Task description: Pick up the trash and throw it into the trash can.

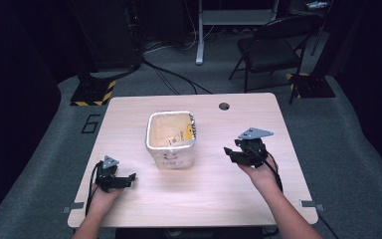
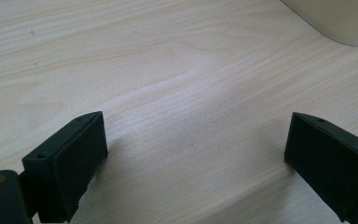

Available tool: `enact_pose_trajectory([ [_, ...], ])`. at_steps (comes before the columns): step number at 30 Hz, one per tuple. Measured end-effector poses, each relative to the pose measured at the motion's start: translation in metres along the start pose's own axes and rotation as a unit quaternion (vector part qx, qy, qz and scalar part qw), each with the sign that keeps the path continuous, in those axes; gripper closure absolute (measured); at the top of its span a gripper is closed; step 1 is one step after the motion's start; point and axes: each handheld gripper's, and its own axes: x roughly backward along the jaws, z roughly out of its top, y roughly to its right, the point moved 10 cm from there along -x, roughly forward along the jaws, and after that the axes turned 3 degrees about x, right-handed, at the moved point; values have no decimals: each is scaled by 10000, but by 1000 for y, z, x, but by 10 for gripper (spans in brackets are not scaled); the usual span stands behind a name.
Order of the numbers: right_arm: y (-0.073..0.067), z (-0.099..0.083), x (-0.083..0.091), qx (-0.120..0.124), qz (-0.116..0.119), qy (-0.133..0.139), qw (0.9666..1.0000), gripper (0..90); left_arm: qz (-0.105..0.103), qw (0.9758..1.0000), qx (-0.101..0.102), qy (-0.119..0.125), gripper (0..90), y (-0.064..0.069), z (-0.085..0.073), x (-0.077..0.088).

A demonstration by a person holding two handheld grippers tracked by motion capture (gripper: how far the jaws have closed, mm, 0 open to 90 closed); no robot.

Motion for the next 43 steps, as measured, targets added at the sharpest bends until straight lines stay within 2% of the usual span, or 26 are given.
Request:
enact_pose_trajectory([
  [24, 35, -56, -1, -330, -442, -151, 9984, 471, 0, 10000, -3, -3, 55, 0, 0, 0],
  [33, 44, -78, -4, -498, -521, -269, 9970, 468, 1, 10000, 0, 0, 55, 0, 0, 0],
  [43, 48, -91, -7, -590, -545, -320, 9963, 454, 30, 10000, 16, 5, 56, 0, 0, 0],
])
